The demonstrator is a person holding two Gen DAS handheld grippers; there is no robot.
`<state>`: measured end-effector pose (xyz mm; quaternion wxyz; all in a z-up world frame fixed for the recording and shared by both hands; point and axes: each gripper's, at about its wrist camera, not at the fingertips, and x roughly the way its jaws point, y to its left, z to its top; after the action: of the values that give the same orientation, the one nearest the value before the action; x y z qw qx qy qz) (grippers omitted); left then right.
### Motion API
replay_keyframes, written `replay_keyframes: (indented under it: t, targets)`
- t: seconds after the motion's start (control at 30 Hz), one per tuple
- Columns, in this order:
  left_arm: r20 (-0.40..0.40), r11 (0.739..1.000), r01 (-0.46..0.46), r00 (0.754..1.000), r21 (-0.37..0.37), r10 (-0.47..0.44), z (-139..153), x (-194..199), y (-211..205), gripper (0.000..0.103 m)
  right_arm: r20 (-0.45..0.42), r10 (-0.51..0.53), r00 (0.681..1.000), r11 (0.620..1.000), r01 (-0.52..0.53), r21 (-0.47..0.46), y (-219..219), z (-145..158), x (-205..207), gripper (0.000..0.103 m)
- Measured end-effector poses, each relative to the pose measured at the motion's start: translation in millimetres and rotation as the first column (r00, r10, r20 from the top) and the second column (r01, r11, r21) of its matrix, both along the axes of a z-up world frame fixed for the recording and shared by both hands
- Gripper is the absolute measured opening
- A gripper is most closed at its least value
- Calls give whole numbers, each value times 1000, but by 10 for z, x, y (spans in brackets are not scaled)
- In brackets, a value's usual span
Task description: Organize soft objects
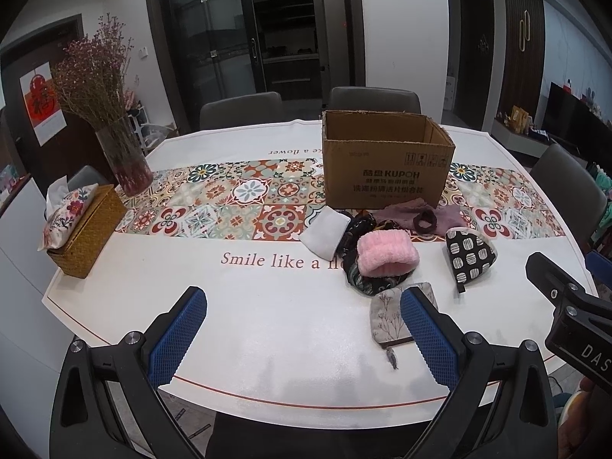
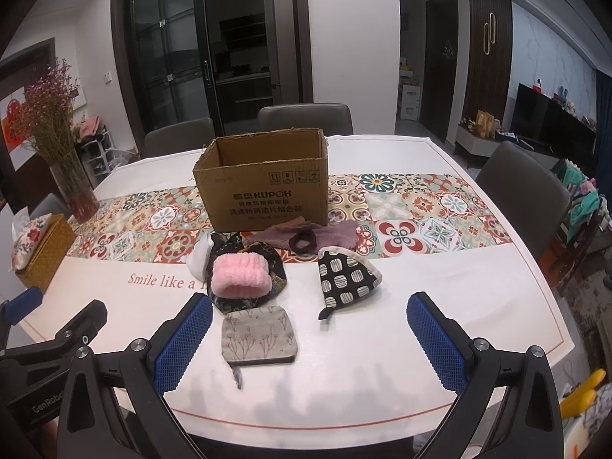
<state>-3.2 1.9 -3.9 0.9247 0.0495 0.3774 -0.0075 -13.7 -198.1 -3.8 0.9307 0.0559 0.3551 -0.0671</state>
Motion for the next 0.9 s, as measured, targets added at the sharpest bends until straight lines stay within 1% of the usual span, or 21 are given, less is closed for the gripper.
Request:
replay_keyframes:
  t: [0.27,0.53,0.9]
  targets:
    - [-3,1000,12,1000,17,-12,-45,68,-66,103,-16,-17,1000,1000,17,7,-83,-70,75,103]
    - [-23,999,24,999,37,-23,-114,200,-156,103,-41,-29,999,999,30,13,-154,-154,192,103]
    - [-59,999,42,997,33,-40,-270,472,-288,103,-83,-38,996,999,39,17,-244,-320,408,103]
